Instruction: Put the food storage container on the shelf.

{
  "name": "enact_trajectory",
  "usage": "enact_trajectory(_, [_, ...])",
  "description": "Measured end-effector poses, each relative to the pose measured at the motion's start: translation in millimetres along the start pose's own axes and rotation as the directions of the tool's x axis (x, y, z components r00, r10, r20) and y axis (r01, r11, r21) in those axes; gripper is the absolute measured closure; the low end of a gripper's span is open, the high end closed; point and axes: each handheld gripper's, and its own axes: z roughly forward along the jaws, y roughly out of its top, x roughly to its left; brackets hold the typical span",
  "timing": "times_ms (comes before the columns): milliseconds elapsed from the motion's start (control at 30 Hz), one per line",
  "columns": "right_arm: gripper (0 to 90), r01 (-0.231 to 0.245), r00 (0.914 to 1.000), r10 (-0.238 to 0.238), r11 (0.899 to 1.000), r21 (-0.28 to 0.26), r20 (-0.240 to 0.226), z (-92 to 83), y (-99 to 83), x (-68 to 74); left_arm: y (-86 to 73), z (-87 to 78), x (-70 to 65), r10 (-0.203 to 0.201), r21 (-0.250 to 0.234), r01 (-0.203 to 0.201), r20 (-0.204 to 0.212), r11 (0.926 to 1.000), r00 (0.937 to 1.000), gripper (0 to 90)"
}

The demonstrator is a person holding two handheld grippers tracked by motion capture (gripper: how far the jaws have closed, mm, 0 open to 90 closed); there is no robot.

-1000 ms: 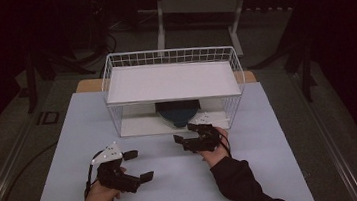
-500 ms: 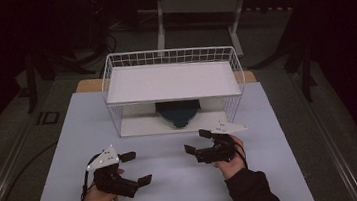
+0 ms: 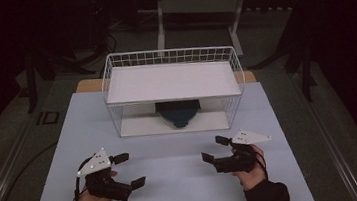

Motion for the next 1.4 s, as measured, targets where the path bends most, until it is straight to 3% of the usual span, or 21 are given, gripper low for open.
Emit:
enact_trajectory(67, [14.5, 0.028, 0.9996, -0.028, 1.0, 0.011, 0.003, -6.5, -2.3, 0.1, -1.9, -3.3, 1.2, -0.004, 0.004, 0.004, -0.006, 1.0, 1.0, 0.0])
enact_trajectory(400, [14.5, 0.037, 0.9993, -0.037, 0.999, 0.002, -0.004, -35.5, -17.3, -11.0, -7.9, -19.6, 7.4, -0.017, -0.016, 0.016, -0.056, 0.9997, 0.9983, 0.0])
enact_trajectory(833, [14.5, 0.05, 0.9957, -0.048, 0.999, -0.017, 0.08, -74.5, -40.5, -26.9, -21.2, -34.8, 15.6, -0.03, 0.006, 0.031, -0.101, 0.9995, 0.9945, 0.0])
enact_trajectory(1100, [14.6, -0.002, 0.9851, 0.005, 1.0, -0.021, 0.172, -95.8, -60.0, -38.7, -29.5, -47.4, 23.5, -0.048, 0.0, 0.049, -0.149, 0.9988, 0.9877, 0.0])
enact_trajectory(1400, [14.7, -0.052, 0.9808, 0.056, 0.998, -0.025, 0.187, -100.5, -71.9, -46.2, -41.1, -47.2, 31.9, -0.069, 0.013, 0.072, -0.181, 0.9973, 0.9811, 0.0])
